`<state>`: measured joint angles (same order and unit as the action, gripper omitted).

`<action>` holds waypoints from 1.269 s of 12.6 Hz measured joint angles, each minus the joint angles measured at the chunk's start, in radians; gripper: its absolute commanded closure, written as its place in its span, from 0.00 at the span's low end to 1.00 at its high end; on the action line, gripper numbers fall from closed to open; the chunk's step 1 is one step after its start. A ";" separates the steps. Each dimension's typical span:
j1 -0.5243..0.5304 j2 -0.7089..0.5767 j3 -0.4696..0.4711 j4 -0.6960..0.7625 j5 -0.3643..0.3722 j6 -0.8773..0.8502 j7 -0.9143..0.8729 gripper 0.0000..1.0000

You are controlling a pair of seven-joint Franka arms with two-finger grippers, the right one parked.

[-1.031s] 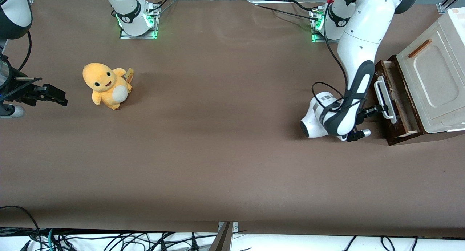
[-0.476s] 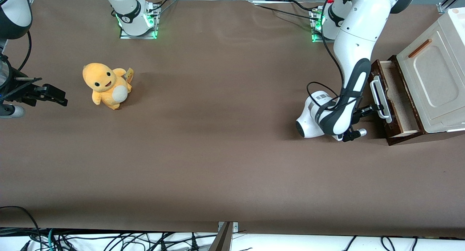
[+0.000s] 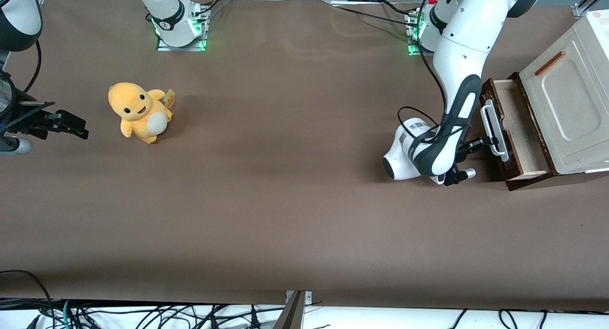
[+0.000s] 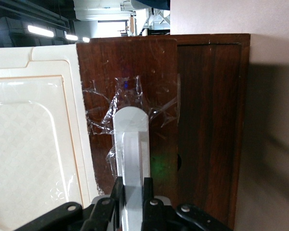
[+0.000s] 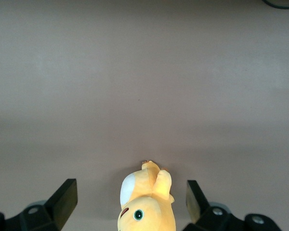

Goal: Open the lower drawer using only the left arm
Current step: 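Pull the handle with the left gripper, sliding the drawer outward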

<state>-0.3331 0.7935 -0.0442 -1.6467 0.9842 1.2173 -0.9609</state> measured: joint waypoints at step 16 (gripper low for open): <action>-0.013 0.000 0.002 0.025 -0.031 -0.003 0.002 0.78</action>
<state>-0.3463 0.7937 -0.0426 -1.6213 0.9531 1.2141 -0.9592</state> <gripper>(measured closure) 0.811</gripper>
